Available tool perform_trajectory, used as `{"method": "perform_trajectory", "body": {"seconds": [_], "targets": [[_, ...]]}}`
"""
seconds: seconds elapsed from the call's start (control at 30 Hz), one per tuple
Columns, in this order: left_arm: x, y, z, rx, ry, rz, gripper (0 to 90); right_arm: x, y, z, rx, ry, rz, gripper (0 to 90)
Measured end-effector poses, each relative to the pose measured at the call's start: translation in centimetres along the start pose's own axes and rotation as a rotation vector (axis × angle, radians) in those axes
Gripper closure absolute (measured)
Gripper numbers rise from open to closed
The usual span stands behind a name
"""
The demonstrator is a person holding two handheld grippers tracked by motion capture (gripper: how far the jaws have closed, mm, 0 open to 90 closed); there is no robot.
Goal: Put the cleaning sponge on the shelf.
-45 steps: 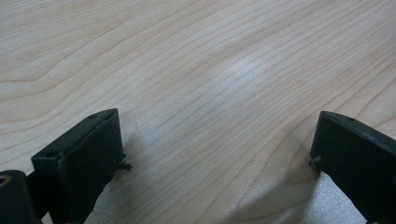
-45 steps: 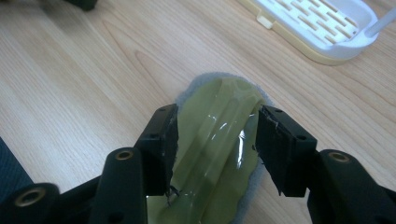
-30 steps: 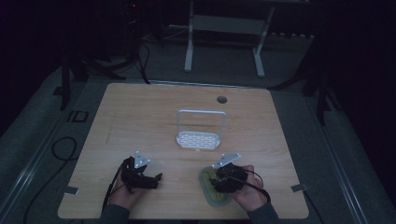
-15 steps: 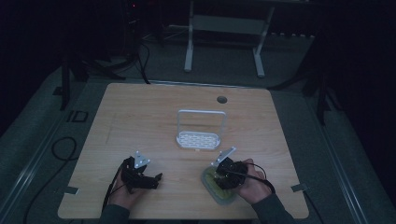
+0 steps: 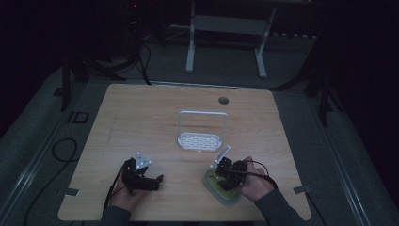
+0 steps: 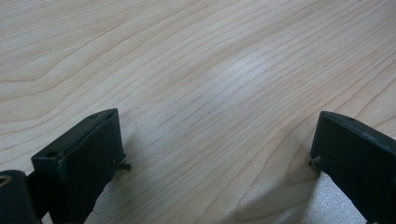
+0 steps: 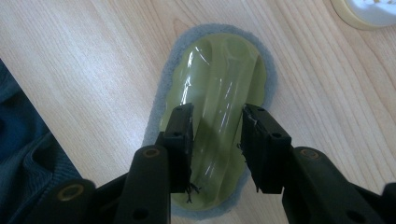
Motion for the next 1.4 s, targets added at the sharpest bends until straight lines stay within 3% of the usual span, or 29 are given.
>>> {"method": "perform_trajectory", "body": {"seconds": [0.4,0.57,0.77,0.97,1.4], "targets": [[0.0,0.0,0.0,-0.003,-0.003,-0.001,2.5,-0.7,0.5,-0.6,0.071,0.012,-0.035,64.5],[0.0,0.0,0.0,-0.002,-0.002,-0.001,2.5,-0.7,0.8,-1.2,0.104,-0.032,-0.025,70.4],[0.0,0.0,0.0,-0.002,-0.003,-0.001,2.5,-0.6,0.8,-1.6,0.129,-0.092,-0.007,71.0],[0.0,0.0,0.0,-0.002,-0.002,-0.001,2.5,-0.6,0.7,-1.9,0.124,-0.130,-0.002,71.2],[0.0,0.0,0.0,-0.002,-0.003,-0.001,2.5,-0.9,0.2,-2.6,0.089,-0.151,0.006,71.3]]}}
Point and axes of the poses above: each handheld gripper's, and its own axes: y roughly forward along the jaws, z roughly out of its underside, x roughly to its left, the point moved 3 cm from there along y, roughly forward along the jaws, and after that the axes turned 15 degrees about y, right-handed, at the moved point
